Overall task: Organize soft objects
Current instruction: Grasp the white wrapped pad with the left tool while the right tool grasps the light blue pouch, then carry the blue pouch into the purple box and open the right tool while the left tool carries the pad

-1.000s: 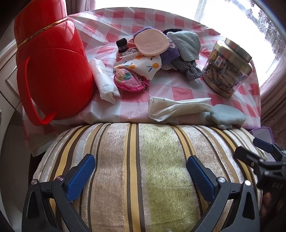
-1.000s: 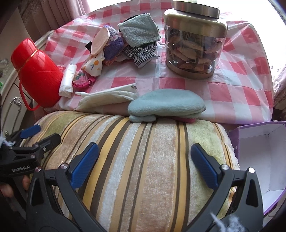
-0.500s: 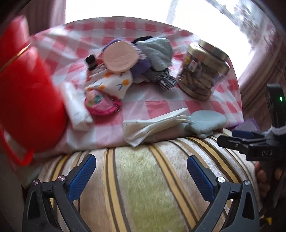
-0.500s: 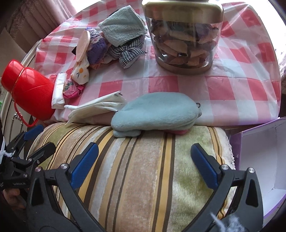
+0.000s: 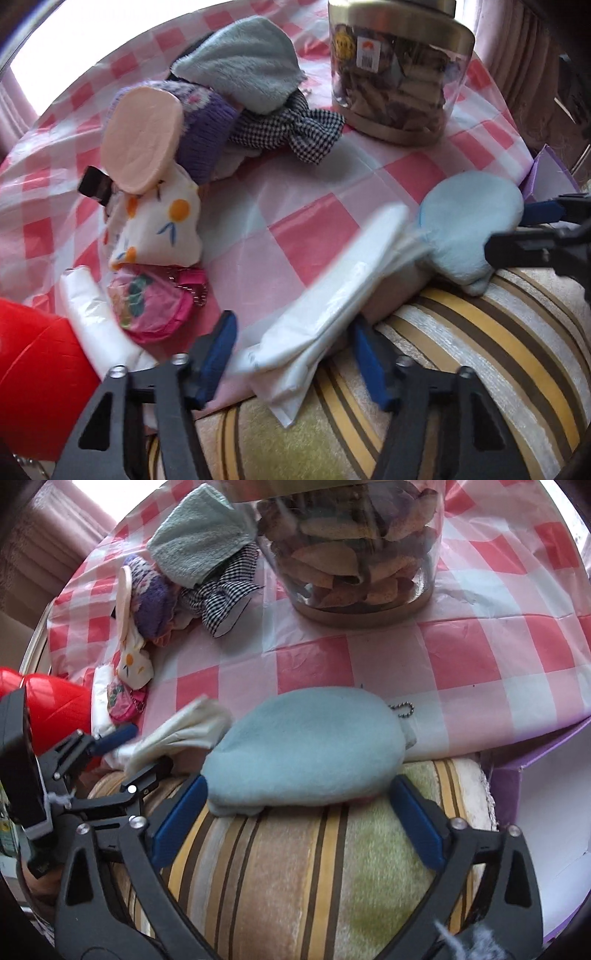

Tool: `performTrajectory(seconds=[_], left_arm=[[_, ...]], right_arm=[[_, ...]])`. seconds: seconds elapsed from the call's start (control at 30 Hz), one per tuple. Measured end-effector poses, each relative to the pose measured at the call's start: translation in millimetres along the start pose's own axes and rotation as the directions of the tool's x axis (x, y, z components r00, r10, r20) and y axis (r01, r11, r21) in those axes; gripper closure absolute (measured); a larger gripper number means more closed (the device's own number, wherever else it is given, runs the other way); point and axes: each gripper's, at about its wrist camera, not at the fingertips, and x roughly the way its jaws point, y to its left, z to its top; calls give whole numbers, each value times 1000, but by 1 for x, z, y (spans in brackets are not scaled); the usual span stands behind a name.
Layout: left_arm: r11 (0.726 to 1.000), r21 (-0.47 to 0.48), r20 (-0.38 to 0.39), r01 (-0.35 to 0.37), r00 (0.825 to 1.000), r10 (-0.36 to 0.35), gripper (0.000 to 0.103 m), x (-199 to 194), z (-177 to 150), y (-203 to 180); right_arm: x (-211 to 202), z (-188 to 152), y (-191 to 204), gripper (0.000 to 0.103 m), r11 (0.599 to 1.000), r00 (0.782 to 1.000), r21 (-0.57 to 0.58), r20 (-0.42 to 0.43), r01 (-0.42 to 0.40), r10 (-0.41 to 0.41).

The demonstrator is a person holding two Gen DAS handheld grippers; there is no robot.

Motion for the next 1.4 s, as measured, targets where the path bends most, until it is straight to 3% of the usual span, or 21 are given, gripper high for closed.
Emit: performTrajectory(seconds=[0.07,0.13,0.23,0.5,0.83,1.1,1.27,1.4], left_arm=[[1000,1,2,20,1000,-20,60,2,-1,2],[999,2,15,36,999,-36,63,0,-1,2],[999,-6,32,52,998,-52,65,-3,-3,6],[992,-82,109,92,991,-83,71,-30,-9,20],[976,-148,199,160,971,-130,72,-55,-1,-2],[973,-96,243,208,953,-180,72,-72,22,-47],[971,-31,246,237,943,-222,72,-77,38,-82],[966,16,238,258,937,-254,72,-80,51,-109]], right_arm=[[3,6,-5,19,1000,1000,29,-3,-7,7],[7,10,-9,49,998,1000,53,-2,-20,21],[13,11,-13,68,996,998,74,-12,-58,59],[-10,6,-20,74,991,992,70,70,-113,108],[-85,-20,-85,74,974,972,151,191,-169,139],[-141,-65,-186,74,941,962,323,274,-97,6],[-135,-91,-251,74,900,971,435,228,-32,-75],[-122,-100,-290,74,875,976,484,196,-15,-92]])
